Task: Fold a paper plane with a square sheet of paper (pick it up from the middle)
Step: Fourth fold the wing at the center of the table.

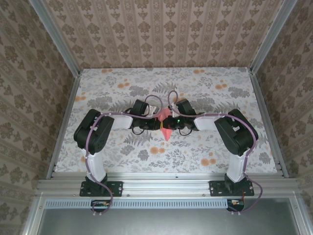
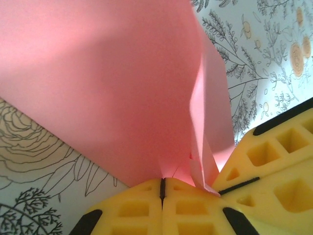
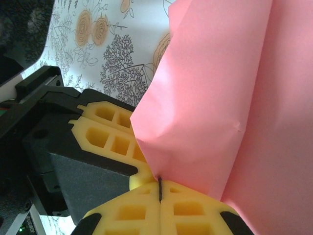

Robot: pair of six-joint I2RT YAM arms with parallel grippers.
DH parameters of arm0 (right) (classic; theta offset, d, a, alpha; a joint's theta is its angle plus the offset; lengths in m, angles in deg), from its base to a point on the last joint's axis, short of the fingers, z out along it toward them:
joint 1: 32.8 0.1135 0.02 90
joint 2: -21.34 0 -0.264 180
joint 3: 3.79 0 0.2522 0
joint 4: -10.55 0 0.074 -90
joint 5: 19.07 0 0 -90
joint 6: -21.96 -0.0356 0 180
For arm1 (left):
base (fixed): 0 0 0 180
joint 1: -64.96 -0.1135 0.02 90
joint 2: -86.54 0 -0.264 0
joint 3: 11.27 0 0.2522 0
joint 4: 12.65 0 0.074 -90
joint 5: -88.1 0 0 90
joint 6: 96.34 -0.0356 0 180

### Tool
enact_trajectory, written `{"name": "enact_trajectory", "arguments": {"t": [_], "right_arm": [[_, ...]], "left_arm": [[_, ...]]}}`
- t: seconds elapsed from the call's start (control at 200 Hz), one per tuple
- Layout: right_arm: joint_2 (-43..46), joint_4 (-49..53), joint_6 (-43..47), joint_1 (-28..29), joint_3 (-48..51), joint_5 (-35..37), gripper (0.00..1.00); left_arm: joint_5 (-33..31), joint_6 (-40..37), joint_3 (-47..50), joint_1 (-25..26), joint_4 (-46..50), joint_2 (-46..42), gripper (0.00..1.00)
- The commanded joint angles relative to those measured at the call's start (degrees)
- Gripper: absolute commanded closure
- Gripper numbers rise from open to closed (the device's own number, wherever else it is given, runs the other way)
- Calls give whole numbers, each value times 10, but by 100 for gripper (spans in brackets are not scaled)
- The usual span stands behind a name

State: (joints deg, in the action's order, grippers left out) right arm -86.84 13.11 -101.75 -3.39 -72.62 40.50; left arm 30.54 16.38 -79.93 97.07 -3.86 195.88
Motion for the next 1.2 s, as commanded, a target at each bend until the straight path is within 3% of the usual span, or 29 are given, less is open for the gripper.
{"name": "enact_trajectory", "arguments": {"t": [0.0, 0.25, 1.195], "right_arm": [[-25, -22, -12, 5, -3, -15, 94], [-35, -21, -10, 4, -1, -13, 94], [-37, -51, -30, -2, 7, -23, 94]], "left_arm": [[-27, 12, 31, -7, 31, 35, 96], [-25, 9, 32, -12, 37, 27, 100], [22, 49, 57, -38, -12, 1, 100]]}}
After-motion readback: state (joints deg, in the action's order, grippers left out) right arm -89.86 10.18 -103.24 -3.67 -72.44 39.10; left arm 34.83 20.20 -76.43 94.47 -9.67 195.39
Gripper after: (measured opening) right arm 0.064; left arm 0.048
